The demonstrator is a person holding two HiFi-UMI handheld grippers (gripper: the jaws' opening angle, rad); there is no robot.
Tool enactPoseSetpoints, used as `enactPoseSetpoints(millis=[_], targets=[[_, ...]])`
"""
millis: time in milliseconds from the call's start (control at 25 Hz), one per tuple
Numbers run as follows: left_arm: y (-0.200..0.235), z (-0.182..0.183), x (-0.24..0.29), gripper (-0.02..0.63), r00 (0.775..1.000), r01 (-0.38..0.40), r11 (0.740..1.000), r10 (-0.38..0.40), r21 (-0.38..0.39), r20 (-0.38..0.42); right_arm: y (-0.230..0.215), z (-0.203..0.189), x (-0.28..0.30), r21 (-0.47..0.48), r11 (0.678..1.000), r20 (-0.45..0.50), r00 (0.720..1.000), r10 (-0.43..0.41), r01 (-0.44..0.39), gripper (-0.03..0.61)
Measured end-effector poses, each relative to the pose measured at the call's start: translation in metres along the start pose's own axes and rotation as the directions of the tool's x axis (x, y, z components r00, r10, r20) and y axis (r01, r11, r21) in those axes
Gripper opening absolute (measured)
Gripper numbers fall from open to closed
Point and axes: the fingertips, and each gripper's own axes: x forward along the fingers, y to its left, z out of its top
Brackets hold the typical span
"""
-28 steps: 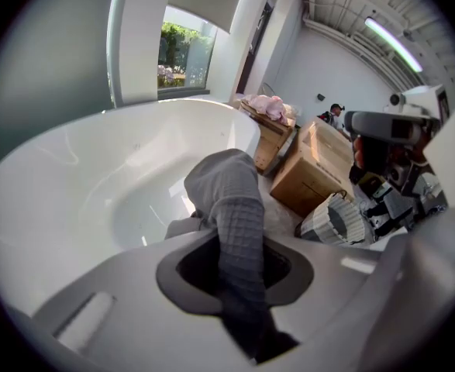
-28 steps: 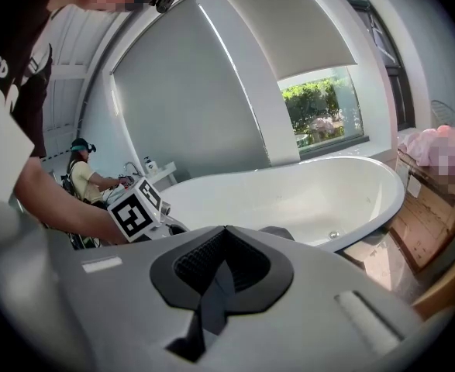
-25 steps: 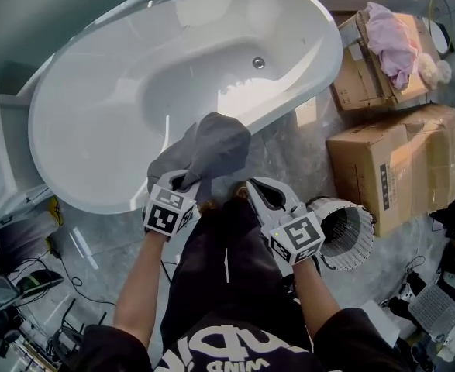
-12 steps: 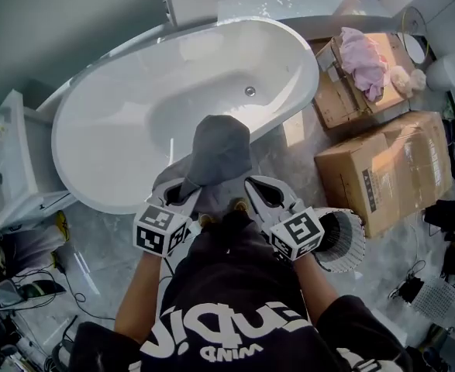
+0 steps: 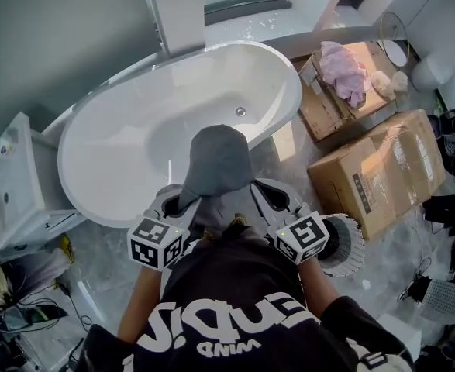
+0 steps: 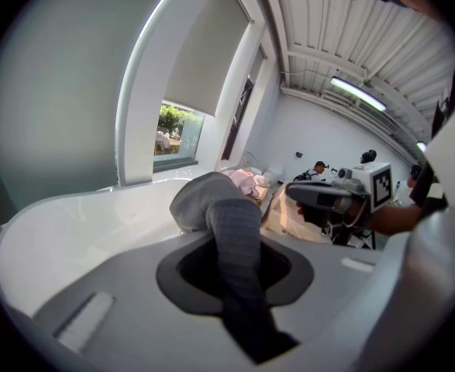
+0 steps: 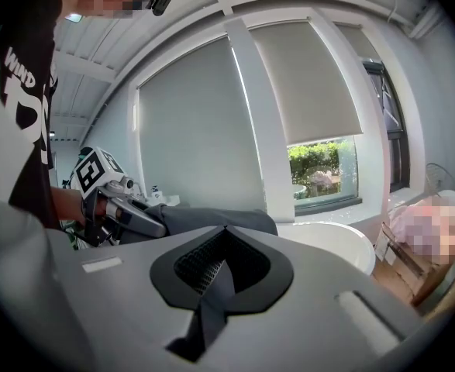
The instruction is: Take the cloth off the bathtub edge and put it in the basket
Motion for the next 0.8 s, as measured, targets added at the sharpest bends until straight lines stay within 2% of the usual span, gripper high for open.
enactPoseSetpoints(millis=[200, 400, 600, 800], targets=[[-0.025, 0.012, 0.020, 0.067, 0.997, 0.082, 0.996, -0.081, 0.032, -0.014, -0.019, 0.014, -0.026, -0.010, 0.996, 0.045, 0.995, -0.085, 0.086, 0.009], [-0.065, 0.028, 0.047, 0.067, 0.982, 0.191, 0.978, -0.191, 0.078, -0.008, -0.041, 0.017, -0.068, 0.001, 0.980, 0.077, 0.977, -0.200, 0.201, 0.009], [-0.094, 0.037, 0.057, 0.067, 0.947, 0.321, 0.940, -0.321, 0.113, -0.016, -0.046, 0.007, -0.105, 0.056, 0.936, 0.095, 0.932, -0.351, 0.347, 0.009], [-0.120, 0.043, 0.060, 0.067, 0.903, 0.430, 0.886, -0.427, 0.174, -0.056, -0.027, -0.005, -0.140, 0.105, 0.878, 0.099, 0.873, -0.477, 0.468, 0.009]])
